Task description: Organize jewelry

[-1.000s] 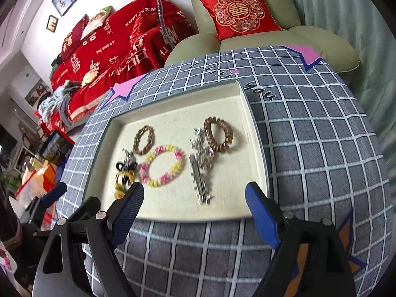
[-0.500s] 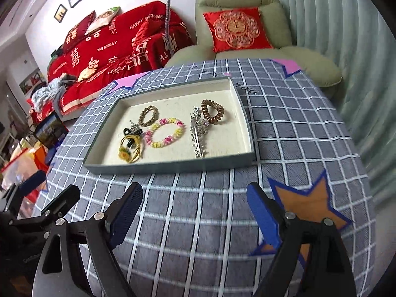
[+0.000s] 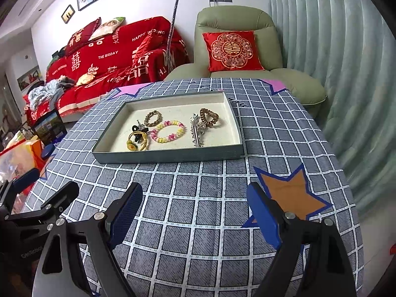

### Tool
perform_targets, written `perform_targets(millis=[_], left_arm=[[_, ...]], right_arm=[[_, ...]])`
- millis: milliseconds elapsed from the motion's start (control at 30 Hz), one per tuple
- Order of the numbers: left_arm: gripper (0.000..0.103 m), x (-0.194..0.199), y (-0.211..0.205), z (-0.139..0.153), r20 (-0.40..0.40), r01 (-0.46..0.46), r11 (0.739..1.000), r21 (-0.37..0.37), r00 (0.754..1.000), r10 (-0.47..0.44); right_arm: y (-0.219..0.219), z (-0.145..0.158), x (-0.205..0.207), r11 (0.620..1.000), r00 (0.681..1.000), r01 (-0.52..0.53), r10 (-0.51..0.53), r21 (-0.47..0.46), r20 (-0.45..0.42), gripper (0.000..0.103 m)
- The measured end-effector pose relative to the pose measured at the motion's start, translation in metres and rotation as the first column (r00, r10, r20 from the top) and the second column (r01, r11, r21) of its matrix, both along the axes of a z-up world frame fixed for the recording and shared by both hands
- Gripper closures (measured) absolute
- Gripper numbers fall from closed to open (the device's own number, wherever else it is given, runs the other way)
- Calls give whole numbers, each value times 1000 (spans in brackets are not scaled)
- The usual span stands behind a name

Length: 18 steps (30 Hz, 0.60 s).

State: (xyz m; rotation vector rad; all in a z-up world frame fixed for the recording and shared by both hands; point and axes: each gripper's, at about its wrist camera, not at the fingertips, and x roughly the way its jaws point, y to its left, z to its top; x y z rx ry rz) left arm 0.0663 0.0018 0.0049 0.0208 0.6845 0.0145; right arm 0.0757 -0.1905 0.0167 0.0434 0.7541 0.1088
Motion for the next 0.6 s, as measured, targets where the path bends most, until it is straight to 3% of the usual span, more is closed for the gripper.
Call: perform_targets(millis=[600], left_arm=[[0,-6,1,-4,4,-11,1000,6,1000,11]], right_arm=[[0,3,-7,1000,1000,2,-2,-13,10,15]])
